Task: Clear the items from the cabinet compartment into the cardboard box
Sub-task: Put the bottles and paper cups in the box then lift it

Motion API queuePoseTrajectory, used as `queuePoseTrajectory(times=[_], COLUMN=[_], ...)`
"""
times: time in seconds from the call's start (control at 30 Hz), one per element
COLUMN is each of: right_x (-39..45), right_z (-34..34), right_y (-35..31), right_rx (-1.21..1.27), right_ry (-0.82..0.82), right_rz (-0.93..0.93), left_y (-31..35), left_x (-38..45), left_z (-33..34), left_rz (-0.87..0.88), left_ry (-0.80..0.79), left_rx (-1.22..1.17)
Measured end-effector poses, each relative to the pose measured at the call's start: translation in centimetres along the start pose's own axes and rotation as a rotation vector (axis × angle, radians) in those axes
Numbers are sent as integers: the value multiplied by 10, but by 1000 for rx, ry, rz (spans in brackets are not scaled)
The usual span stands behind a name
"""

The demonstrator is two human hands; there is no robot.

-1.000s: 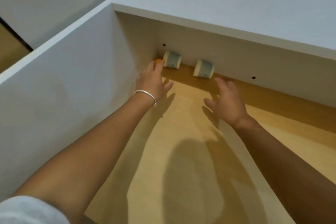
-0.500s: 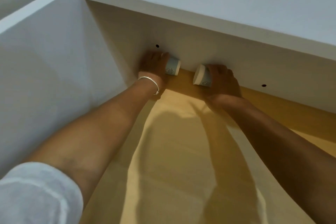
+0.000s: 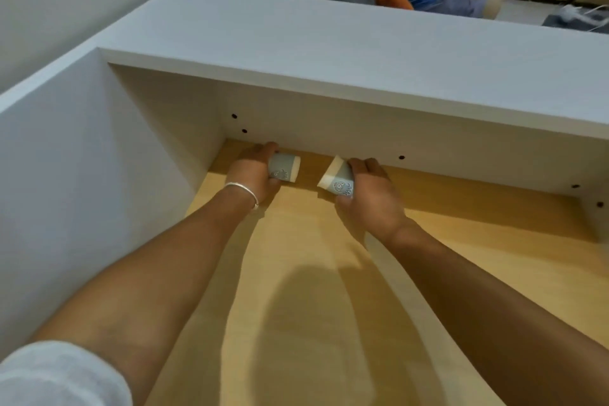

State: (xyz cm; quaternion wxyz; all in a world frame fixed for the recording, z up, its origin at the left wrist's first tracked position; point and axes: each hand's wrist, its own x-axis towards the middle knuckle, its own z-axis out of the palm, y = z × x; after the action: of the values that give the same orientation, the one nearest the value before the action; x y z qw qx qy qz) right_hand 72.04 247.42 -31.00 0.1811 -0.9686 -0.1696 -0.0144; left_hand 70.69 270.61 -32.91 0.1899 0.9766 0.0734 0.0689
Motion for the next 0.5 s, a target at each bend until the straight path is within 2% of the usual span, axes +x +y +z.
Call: queuePoseTrajectory(times=[0.17, 0.5], right_x=[-53, -179], right_z=[-41, -144], right_y=[34, 153], right_rx=[9, 63], right_ry=[30, 230], right_rz=[69, 272], left_y=[70, 258], left_x=[-40, -93], left_z=[-7, -7], left_rz=[108, 428], left_ry=[3, -38], left_rx=[15, -108])
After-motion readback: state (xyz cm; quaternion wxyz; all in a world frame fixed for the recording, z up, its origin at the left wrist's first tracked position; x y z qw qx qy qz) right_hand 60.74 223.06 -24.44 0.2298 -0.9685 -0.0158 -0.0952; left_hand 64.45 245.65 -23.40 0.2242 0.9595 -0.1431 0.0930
